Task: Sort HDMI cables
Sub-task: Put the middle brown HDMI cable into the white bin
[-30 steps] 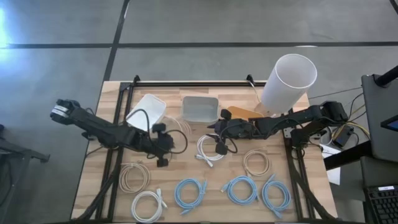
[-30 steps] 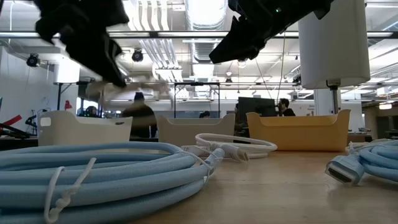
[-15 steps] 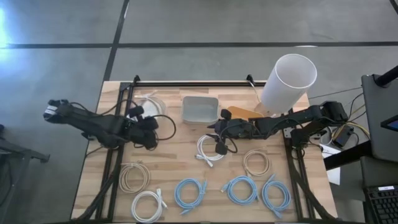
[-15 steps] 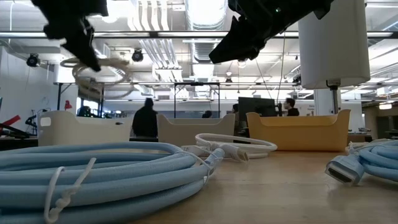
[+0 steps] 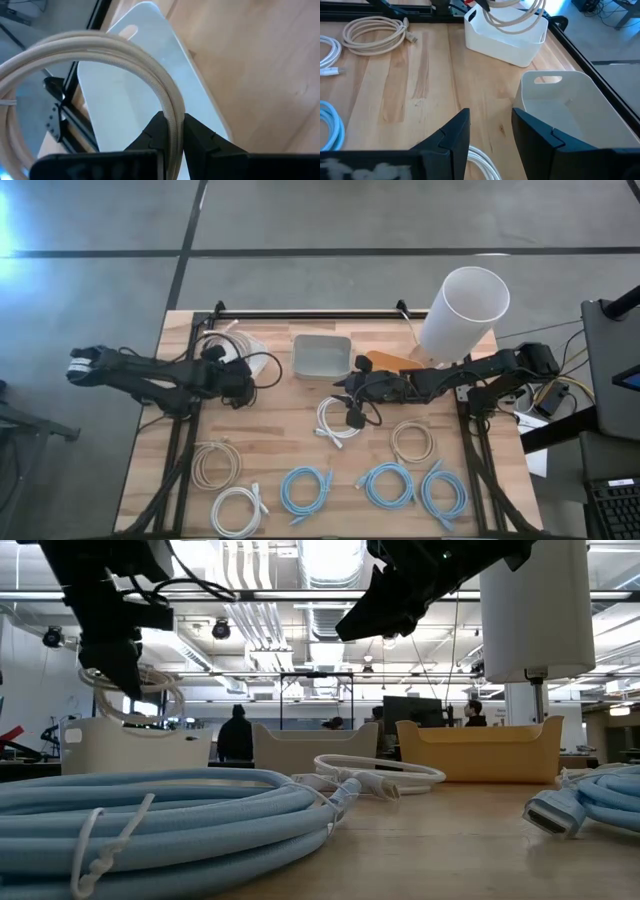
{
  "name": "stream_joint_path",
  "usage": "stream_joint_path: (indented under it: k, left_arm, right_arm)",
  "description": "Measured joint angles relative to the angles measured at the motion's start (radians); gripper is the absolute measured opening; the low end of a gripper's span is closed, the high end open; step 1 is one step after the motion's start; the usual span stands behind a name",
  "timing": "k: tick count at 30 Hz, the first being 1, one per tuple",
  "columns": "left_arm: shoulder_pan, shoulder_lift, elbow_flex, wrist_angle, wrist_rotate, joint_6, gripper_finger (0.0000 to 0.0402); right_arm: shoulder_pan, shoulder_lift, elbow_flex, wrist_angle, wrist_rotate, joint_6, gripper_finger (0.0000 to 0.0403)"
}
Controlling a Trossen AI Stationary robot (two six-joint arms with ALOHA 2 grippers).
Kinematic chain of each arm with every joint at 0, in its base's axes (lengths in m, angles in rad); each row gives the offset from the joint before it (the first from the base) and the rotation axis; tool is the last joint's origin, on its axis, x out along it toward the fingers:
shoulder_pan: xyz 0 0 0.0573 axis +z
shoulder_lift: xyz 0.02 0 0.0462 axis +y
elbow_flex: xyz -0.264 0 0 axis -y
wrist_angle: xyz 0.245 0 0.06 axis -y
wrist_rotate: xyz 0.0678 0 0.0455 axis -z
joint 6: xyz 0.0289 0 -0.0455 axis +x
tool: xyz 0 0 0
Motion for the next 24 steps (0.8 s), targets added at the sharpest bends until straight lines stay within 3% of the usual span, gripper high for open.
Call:
stream_joint_path:
  k: [7,18,24]
  left_arm:
    - [0.058,0.016,-0.027,0.077,0.054,-0.059,0.0035]
    - [0.083,0.055,-0.165,0.232,0.052,-0.112,0.0036]
    - [0.091,0.069,-0.214,0.288,0.042,-0.12,0.0071]
  right_arm:
    - [0.0,0.0,0.0,0.001,0.0,0.0,0.0136]
    - [0.0,0.0,0.0,0.003,-0.001,0.007,0.0141]
    - [0.0,0.0,0.0,0.003,-0.001,0.019,0.0146]
